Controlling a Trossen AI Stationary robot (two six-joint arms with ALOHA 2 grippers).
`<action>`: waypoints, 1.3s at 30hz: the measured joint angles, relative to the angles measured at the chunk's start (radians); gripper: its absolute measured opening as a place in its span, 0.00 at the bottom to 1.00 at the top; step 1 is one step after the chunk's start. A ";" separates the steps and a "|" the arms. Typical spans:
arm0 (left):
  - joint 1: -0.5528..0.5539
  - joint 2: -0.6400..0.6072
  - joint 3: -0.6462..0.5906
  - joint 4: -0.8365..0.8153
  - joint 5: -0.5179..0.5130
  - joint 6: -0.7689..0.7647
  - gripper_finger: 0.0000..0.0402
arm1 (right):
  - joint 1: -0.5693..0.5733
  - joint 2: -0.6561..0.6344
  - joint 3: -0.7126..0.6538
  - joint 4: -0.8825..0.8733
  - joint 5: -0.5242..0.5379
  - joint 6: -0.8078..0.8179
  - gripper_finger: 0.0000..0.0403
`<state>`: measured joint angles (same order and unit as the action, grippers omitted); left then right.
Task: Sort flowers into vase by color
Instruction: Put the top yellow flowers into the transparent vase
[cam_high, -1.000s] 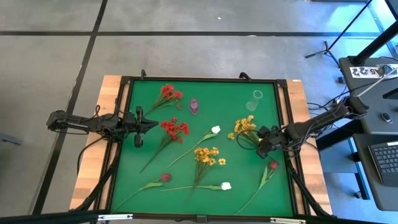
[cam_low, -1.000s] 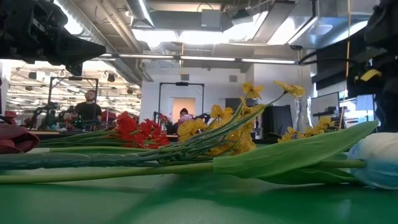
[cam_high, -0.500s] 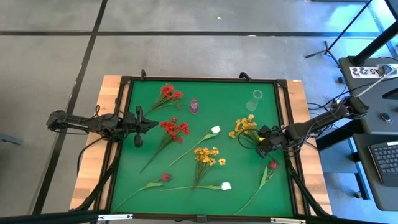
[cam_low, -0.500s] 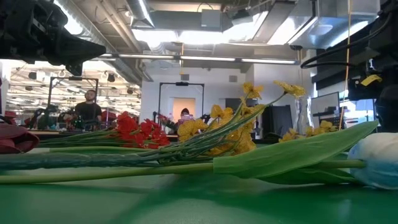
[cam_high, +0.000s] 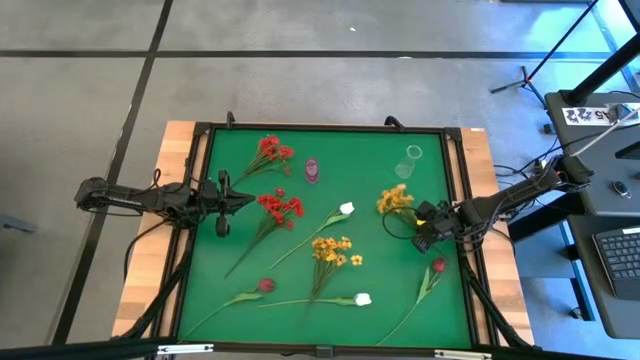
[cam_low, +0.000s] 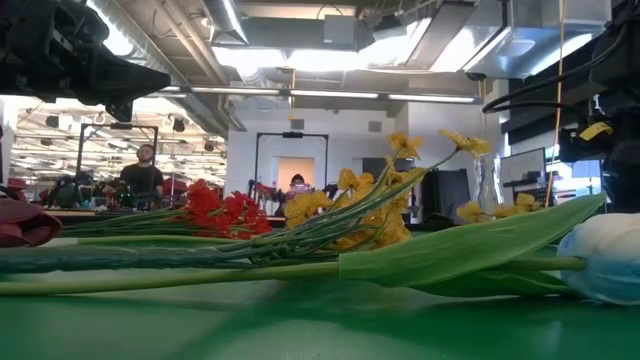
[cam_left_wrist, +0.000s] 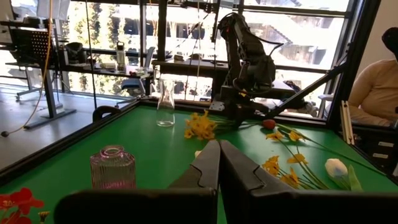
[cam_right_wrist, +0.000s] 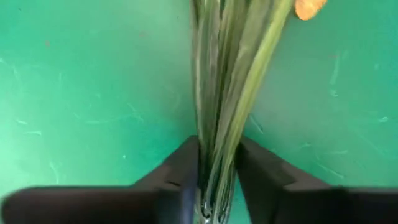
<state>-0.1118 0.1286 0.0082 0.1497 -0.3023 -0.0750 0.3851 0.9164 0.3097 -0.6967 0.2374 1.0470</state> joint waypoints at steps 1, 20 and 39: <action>0.000 0.000 0.000 0.000 0.000 0.000 0.00 | 0.000 0.000 0.002 0.007 0.003 0.000 0.18; 0.000 0.000 0.000 0.000 0.000 0.000 0.00 | 0.001 -0.002 0.103 0.115 0.245 -0.113 0.02; 0.000 0.000 0.000 0.000 0.000 0.000 0.00 | 0.000 -0.003 0.283 0.317 0.637 -0.551 0.05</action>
<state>-0.1116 0.1287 0.0082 0.1497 -0.3023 -0.0750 0.3855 0.9131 0.5924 -0.3799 0.8744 0.4955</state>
